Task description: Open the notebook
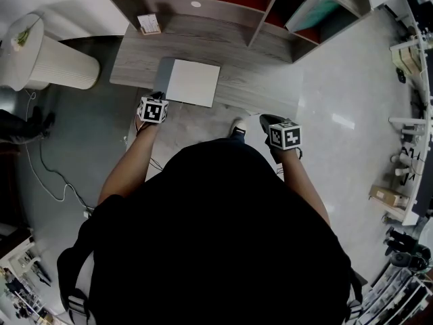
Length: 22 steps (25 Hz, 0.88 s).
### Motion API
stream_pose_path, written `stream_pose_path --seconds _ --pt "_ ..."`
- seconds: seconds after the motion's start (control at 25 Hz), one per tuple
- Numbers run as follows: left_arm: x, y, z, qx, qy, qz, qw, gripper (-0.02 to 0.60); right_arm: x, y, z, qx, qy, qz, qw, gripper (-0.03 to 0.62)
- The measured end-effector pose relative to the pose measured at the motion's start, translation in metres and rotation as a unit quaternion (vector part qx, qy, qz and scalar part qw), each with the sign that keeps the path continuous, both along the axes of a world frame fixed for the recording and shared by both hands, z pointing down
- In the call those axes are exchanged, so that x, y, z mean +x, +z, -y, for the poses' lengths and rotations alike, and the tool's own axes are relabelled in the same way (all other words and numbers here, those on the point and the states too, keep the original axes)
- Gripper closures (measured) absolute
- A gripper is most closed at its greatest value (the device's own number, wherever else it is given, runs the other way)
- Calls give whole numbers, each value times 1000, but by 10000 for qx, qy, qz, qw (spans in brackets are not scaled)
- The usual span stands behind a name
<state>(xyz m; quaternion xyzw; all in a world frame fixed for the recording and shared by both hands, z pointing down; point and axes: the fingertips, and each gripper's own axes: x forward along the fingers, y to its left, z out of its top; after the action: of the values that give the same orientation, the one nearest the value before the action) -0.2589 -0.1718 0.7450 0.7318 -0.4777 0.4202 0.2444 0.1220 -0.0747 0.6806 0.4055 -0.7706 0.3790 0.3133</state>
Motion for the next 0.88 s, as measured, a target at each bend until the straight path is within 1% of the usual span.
stream_pose_path --seconds 0.24,0.56,0.88 --pt "8 -3 -2 51 69 -111 9999 546 0 -9 4 101 20 -39 9999 591" --pt "13 -7 -13 -6 92 -231 9997 546 0 -19 6 239 43 -74 9997 592" --pt "19 -9 -19 6 197 -340 9992 546 0 -37 15 548 155 -128 9983 591"
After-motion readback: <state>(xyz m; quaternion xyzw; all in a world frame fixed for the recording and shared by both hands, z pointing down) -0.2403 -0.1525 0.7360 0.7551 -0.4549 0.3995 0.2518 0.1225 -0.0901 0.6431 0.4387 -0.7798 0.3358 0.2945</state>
